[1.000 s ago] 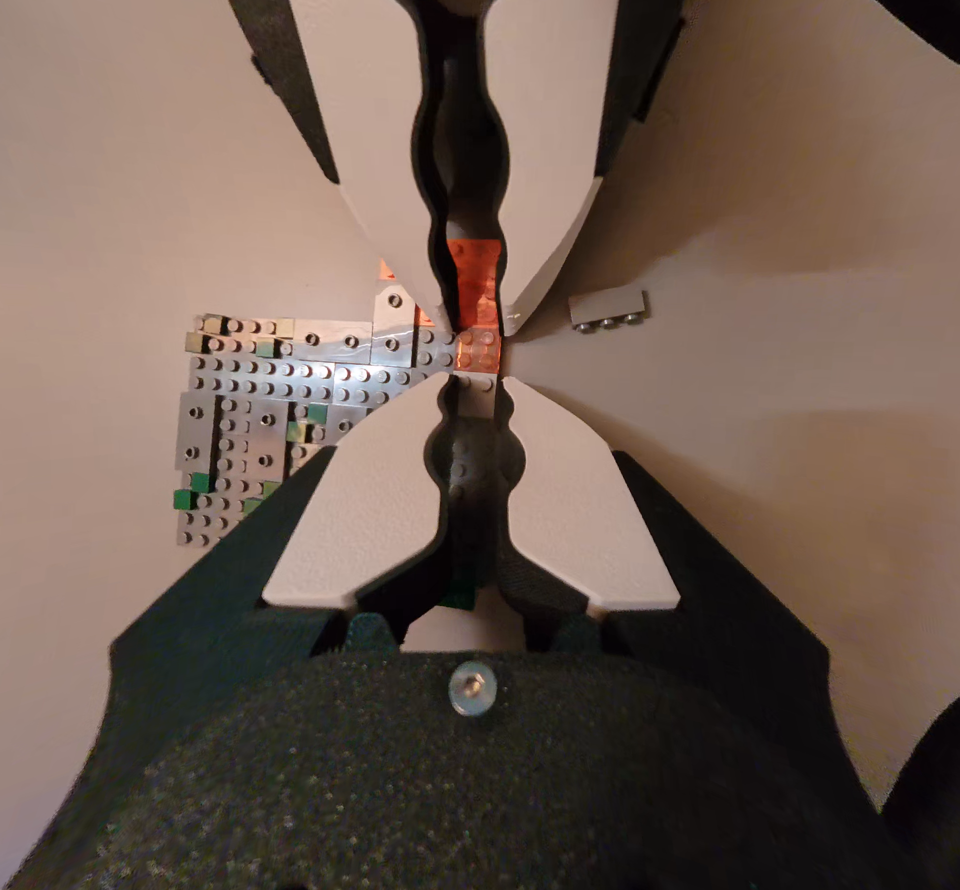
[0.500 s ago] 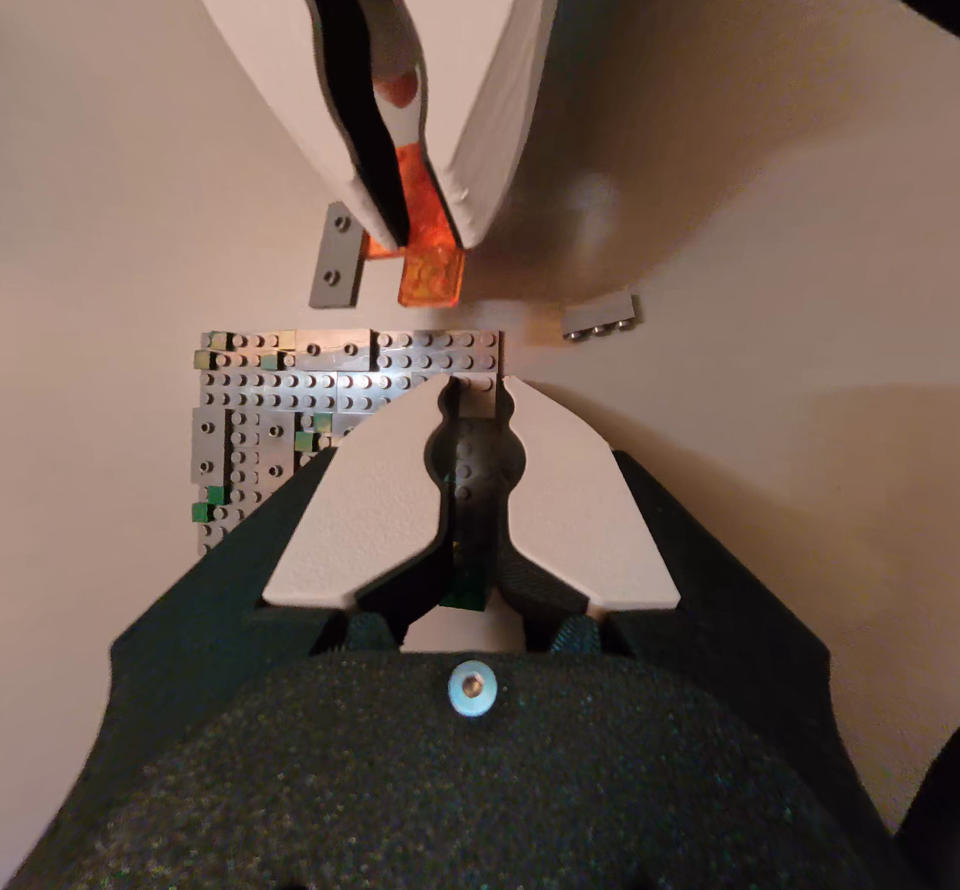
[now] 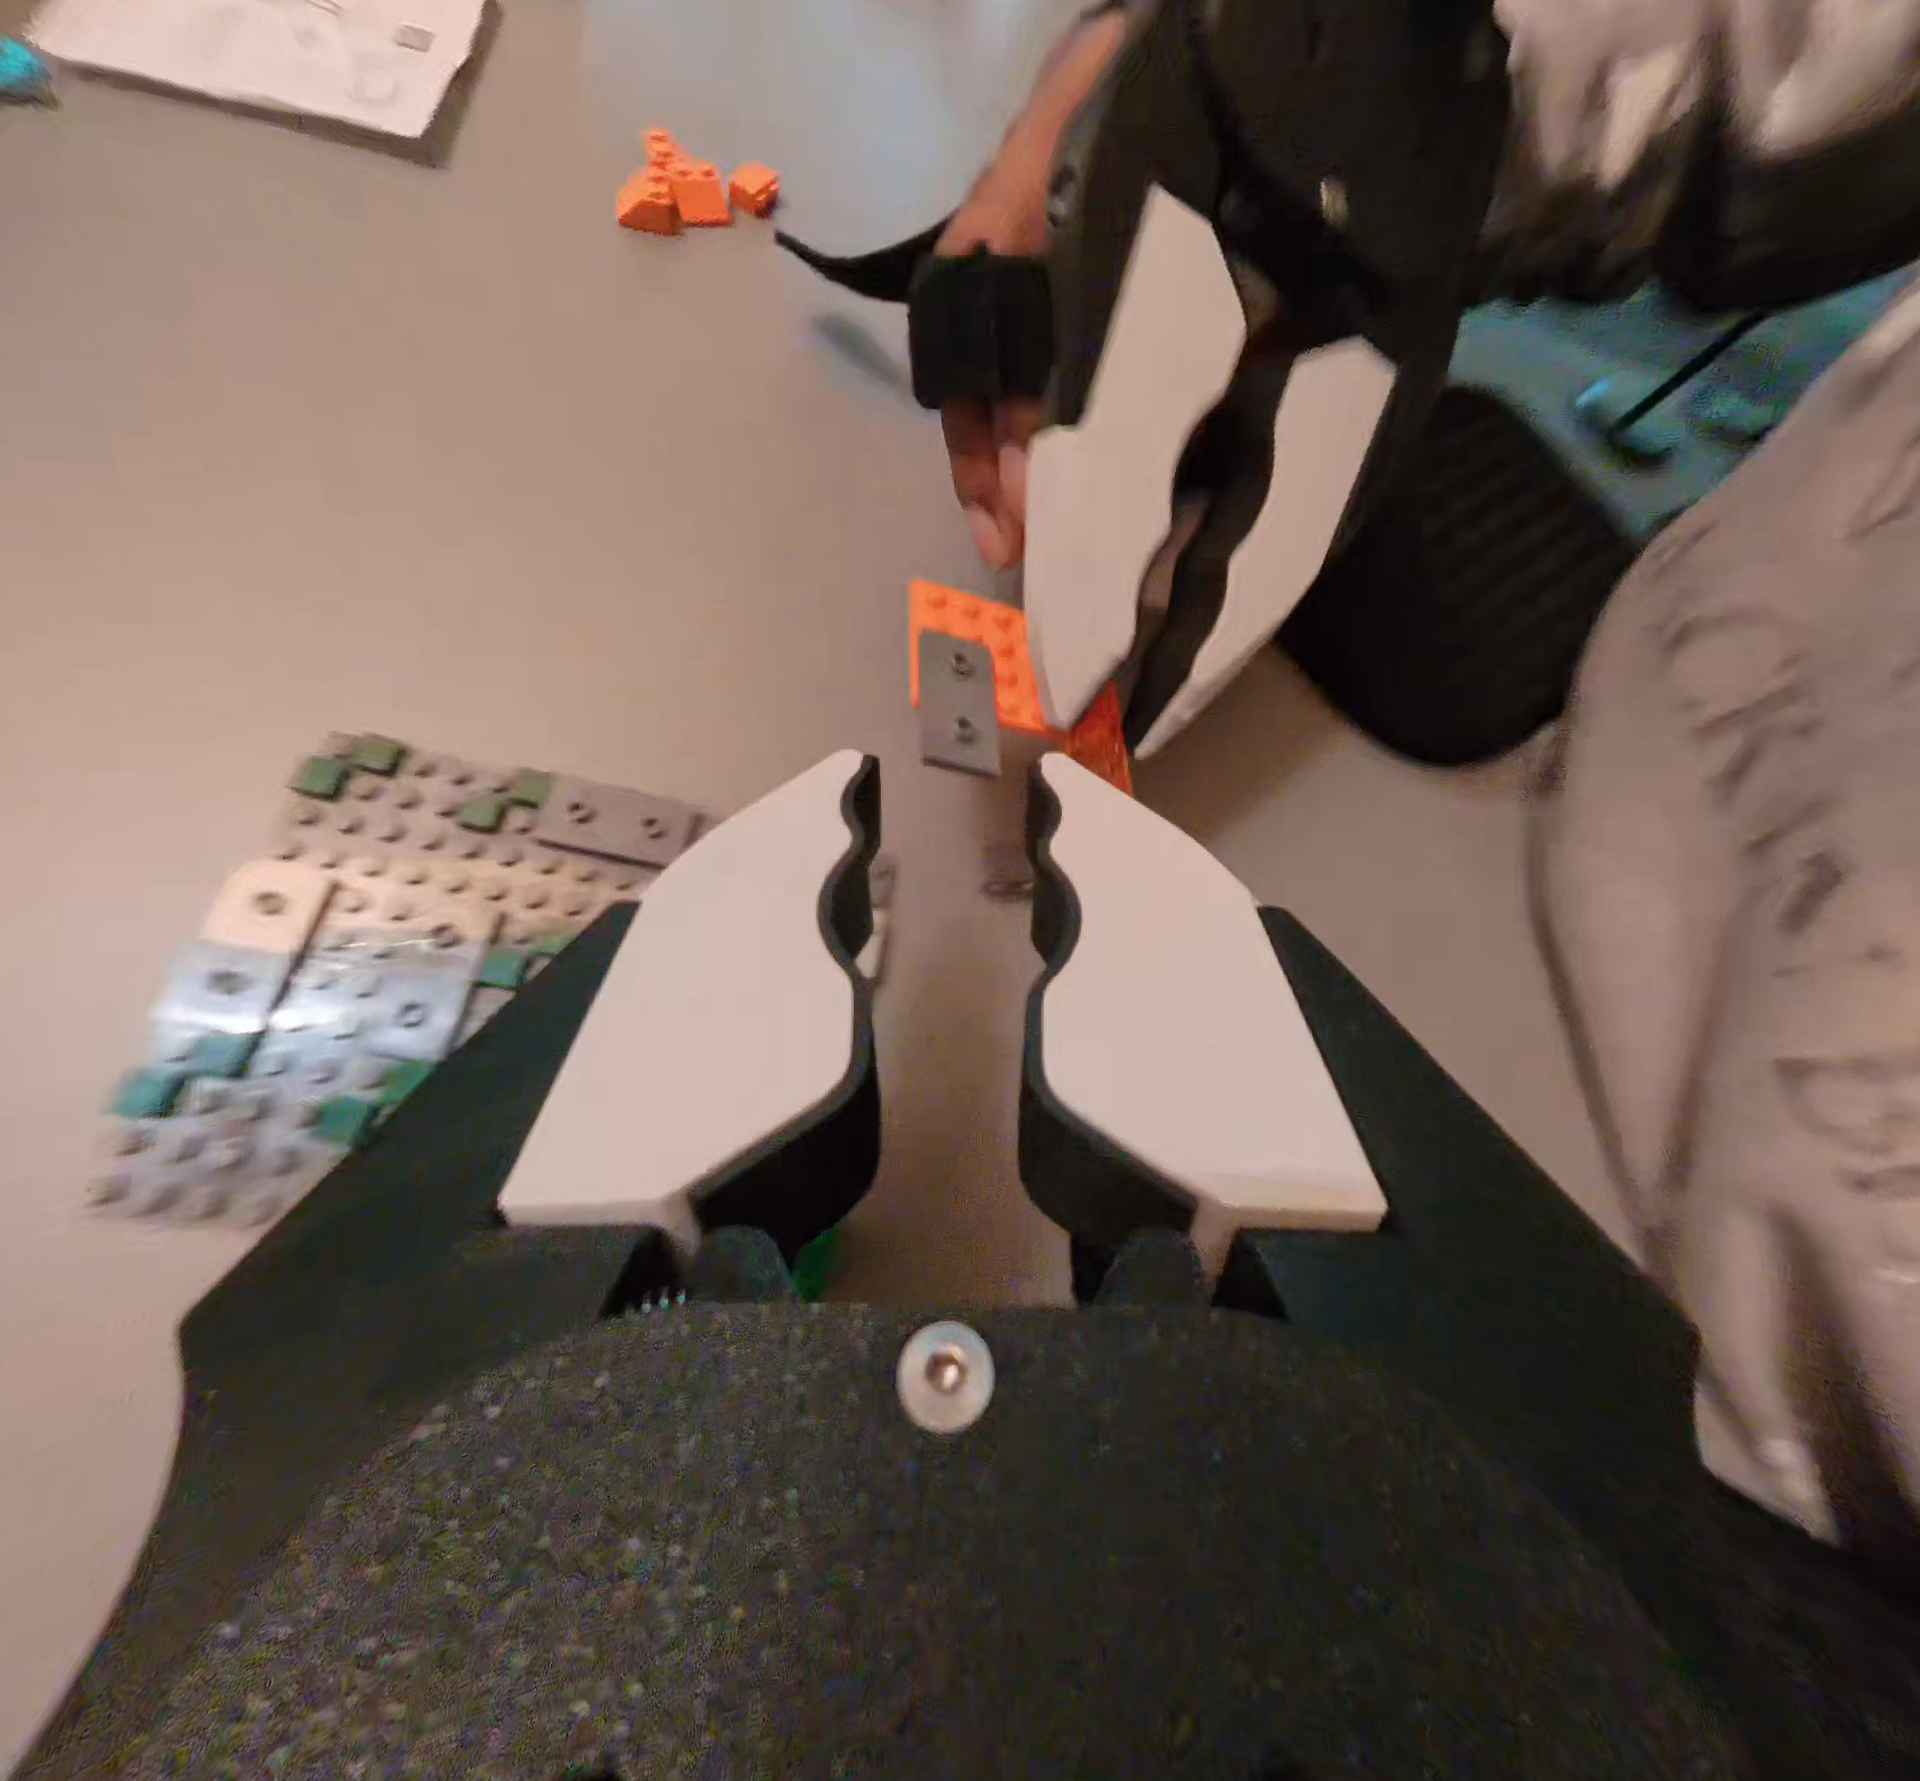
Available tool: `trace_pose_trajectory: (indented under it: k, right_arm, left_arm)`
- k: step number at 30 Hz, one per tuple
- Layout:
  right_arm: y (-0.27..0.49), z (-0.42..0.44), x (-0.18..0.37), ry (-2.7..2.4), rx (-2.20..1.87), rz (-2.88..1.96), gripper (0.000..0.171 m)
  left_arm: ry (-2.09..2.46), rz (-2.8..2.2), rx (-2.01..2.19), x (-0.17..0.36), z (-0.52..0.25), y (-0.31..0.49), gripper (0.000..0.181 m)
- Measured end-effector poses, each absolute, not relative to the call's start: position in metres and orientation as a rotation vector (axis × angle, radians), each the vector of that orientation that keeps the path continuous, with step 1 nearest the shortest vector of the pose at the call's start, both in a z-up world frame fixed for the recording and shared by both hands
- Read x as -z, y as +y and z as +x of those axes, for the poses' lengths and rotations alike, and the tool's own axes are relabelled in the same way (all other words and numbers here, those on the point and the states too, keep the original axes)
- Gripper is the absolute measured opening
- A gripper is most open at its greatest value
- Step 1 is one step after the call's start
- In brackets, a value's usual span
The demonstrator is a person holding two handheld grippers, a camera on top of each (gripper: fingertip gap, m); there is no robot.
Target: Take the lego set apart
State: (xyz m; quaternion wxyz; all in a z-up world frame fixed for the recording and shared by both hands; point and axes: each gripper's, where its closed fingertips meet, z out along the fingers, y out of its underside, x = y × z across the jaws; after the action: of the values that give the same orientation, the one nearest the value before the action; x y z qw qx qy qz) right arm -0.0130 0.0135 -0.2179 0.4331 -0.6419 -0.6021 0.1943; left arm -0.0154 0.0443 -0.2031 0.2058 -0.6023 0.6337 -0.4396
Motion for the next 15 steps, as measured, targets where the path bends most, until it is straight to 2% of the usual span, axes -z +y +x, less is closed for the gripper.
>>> trace_pose_trajectory:
  k: [5, 8, 15]
  right_arm:
    - [0.0, -0.029, 0.21, -1.686, -0.273, -1.375, 0.015]
    - [-0.003, -0.031, 0.212, -1.8, -0.144, -1.281, 0.015]
    - [-0.007, -0.031, 0.207, -1.905, 0.09, -1.077, 0.014]
  left_arm:
    - [1.782, -1.789, 1.461, 0.207, -0.014, 0.021, 0.028]
    - [1.822, -1.796, 1.53, 0.207, -0.015, 0.011, 0.015]
    - [1.706, -1.852, 1.744, 0.196, -0.014, 0.007, 0.008]
